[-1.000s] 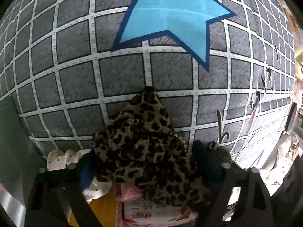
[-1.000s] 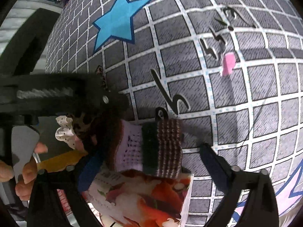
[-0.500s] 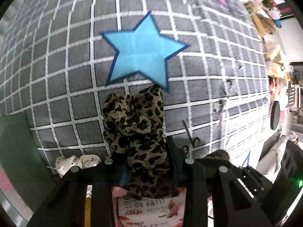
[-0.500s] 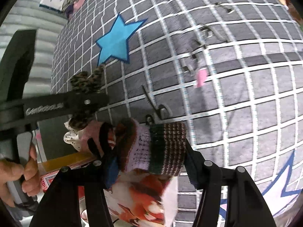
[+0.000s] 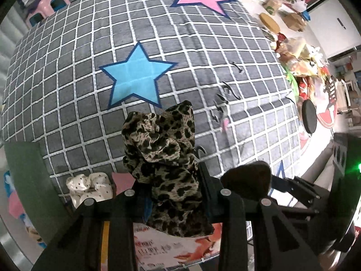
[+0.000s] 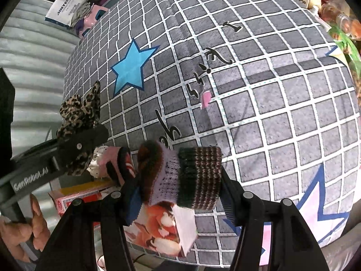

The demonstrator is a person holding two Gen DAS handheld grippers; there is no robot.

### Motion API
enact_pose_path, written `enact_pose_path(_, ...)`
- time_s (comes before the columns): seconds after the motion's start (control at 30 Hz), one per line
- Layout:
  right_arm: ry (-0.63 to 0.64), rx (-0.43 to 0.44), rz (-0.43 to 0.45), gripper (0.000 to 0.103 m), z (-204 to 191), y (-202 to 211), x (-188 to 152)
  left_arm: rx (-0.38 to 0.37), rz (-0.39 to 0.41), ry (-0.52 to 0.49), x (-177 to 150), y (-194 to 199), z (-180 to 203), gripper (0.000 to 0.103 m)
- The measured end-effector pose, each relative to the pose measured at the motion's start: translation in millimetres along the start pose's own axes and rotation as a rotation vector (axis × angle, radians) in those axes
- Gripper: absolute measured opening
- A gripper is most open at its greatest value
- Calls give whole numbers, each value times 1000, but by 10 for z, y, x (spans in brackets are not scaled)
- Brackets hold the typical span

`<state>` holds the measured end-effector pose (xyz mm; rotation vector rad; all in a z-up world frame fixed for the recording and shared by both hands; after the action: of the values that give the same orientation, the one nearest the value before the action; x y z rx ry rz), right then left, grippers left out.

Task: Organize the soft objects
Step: 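Lift the striped sock with the right tool while the left tool lifts the leopard cloth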

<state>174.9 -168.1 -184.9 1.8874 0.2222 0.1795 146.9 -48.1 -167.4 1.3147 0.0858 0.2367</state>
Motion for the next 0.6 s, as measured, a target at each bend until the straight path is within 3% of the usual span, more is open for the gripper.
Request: enact_pose_path(0.6,-13,-43,38,60,-2,341,-330,-38,46,-96,-502,389,224,38)
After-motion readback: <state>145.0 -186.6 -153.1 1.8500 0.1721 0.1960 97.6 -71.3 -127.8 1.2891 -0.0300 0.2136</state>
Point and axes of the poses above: each gripper's, at about its wrist camera, not at the fingertips, and y roughly against the way its jaws point, z to its right, x to its top, the point moved 4 cm from there along -y, roughly the way its jaws point, and after that the axes turned 5 degrees about -x, right-handed, at the moved point
